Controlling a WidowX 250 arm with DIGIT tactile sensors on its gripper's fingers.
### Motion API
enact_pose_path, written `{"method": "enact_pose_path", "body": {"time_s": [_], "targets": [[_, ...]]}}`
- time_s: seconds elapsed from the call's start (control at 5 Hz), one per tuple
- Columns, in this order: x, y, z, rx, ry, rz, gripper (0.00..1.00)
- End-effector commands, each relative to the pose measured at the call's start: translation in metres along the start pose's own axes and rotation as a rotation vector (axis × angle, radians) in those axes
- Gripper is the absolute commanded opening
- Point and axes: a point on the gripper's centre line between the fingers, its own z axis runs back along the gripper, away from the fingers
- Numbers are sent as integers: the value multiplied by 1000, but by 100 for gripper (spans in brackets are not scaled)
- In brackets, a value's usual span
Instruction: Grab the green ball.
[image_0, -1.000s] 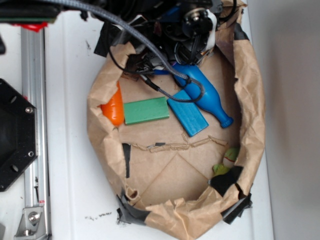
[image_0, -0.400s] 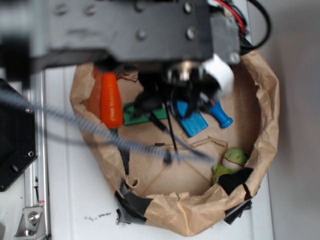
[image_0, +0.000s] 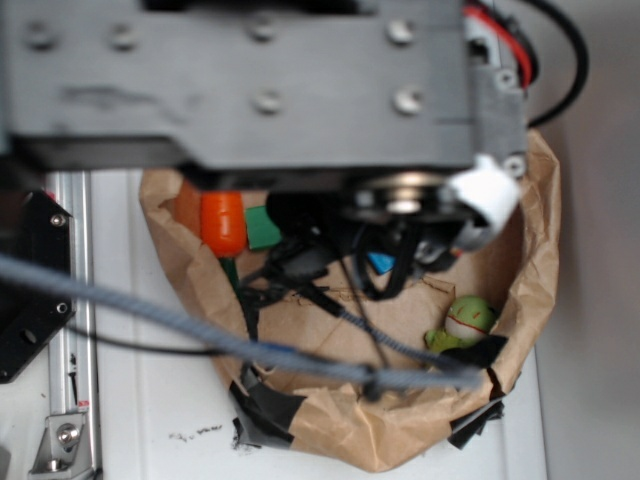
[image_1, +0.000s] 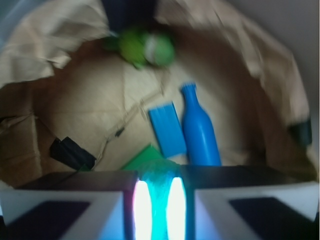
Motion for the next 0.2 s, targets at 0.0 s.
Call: {"method": "enact_pose_path", "body": {"time_s": [0.0], "targets": [[12, -8, 28, -97, -120, 396, 0]]}}
